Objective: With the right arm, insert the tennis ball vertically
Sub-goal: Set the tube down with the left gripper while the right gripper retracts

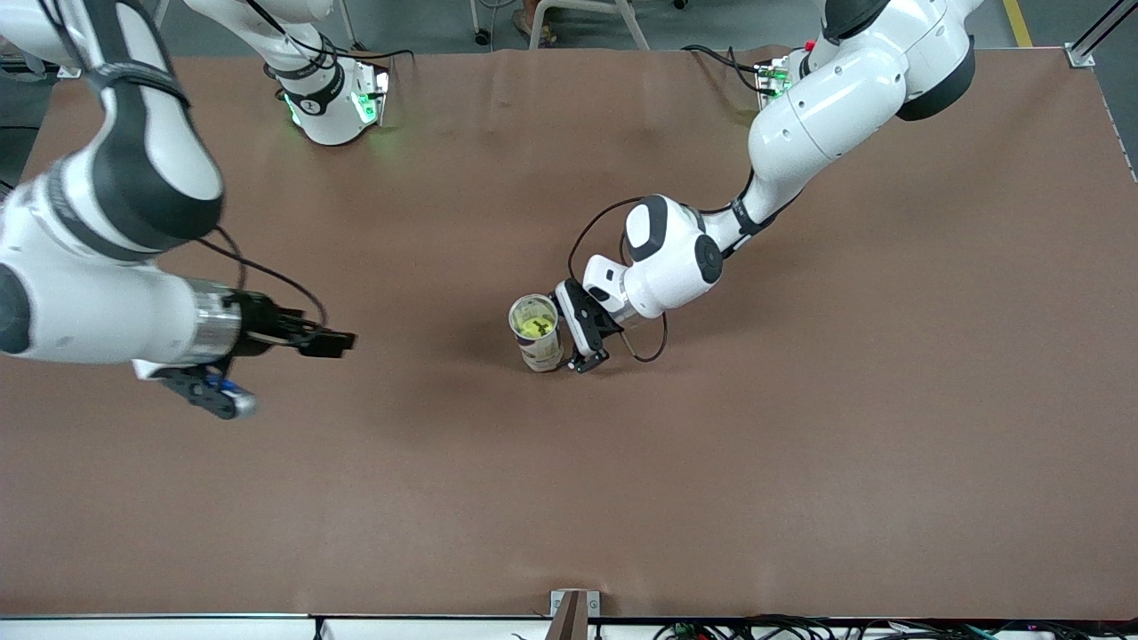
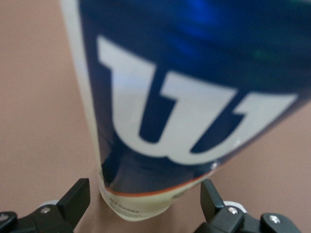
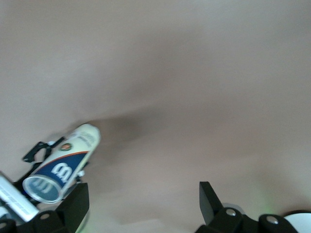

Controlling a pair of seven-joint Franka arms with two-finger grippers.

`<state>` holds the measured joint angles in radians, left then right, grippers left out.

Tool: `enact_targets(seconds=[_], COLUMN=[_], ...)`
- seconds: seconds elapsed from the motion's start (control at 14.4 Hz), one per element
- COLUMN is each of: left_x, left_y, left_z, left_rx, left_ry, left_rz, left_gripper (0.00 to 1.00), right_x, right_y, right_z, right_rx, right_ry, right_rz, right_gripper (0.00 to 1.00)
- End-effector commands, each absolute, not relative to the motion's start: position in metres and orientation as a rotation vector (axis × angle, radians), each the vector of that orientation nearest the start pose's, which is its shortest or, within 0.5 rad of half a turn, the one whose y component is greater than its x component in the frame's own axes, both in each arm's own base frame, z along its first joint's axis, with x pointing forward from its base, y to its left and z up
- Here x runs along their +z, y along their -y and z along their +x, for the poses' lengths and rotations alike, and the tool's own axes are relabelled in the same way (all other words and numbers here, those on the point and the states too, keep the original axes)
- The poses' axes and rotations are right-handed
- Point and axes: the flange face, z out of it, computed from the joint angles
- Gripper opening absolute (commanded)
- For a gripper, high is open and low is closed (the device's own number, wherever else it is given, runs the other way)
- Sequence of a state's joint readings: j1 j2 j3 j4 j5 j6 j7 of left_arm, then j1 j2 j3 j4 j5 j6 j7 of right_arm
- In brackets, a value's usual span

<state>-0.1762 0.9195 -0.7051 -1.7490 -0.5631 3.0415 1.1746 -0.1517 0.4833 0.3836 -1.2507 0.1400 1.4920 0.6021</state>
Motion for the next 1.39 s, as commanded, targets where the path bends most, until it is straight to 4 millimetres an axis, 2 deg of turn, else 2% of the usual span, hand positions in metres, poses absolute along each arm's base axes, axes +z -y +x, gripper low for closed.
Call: enact_targets(seconds=[0.0,0.07,0.21,0.28,0.42,0.55,0.62,0.83,0.9,1.11,1.18,1.25,1.32], left_x=[0.184,0.182,0.183,0.189,0.198,0.209,0.213,0.237,0.247,0.272,0.28,0.296,0.306], left_y=[0.438,0.428,0.411,0.403,0.373,0.338,0.324,0.283,0.276,0.249,0.245,0.233,0.227], left_z=[0.52,0.524,0.536,0.543,0.561,0.585,0.6,0.642,0.651,0.672,0.675,0.679,0.68], left_rx=[0.577,0.55,0.507,0.487,0.415,0.347,0.324,0.229,0.192,0.074,0.035,0.017,-0.003], left_ry=[1.328,1.343,1.367,1.372,1.337,1.282,1.289,1.28,1.264,1.148,1.094,1.021,0.963], left_rz=[2.072,2.081,2.087,2.091,2.131,2.187,2.206,2.313,2.36,2.509,2.532,2.568,2.595], left_gripper=[1.0,1.0,1.0,1.0,1.0,1.0,1.0,1.0,1.0,1.0,1.0,1.0,1.0], right_x=[0.489,0.488,0.491,0.508,0.526,0.556,0.581,0.613,0.622,0.651,0.659,0.665,0.665], right_y=[-0.038,-0.017,0.005,0.012,0.027,0.052,0.061,0.057,0.051,0.037,0.039,0.045,0.052], right_z=[0.665,0.666,0.664,0.661,0.659,0.659,0.649,0.635,0.629,0.606,0.598,0.592,0.589], right_rx=[0.425,0.405,0.366,0.31,0.249,0.15,0.092,0.036,0.021,-0.031,-0.05,-0.065,-0.062], right_ry=[-0.464,-0.419,-0.284,-0.198,-0.025,0.018,0.007,-0.05,-0.049,-0.049,-0.068,-0.096,-0.125], right_rz=[-2.851,-2.87,-3.011,-3.091,-3.131,-3.134,-3.159,-3.218,-3.232,-3.253,-3.223,-3.184,-3.163], right_gripper=[1.0,1.0,1.0,1.0,1.0,1.0,1.0,1.0,1.0,1.0,1.0,1.0,1.0])
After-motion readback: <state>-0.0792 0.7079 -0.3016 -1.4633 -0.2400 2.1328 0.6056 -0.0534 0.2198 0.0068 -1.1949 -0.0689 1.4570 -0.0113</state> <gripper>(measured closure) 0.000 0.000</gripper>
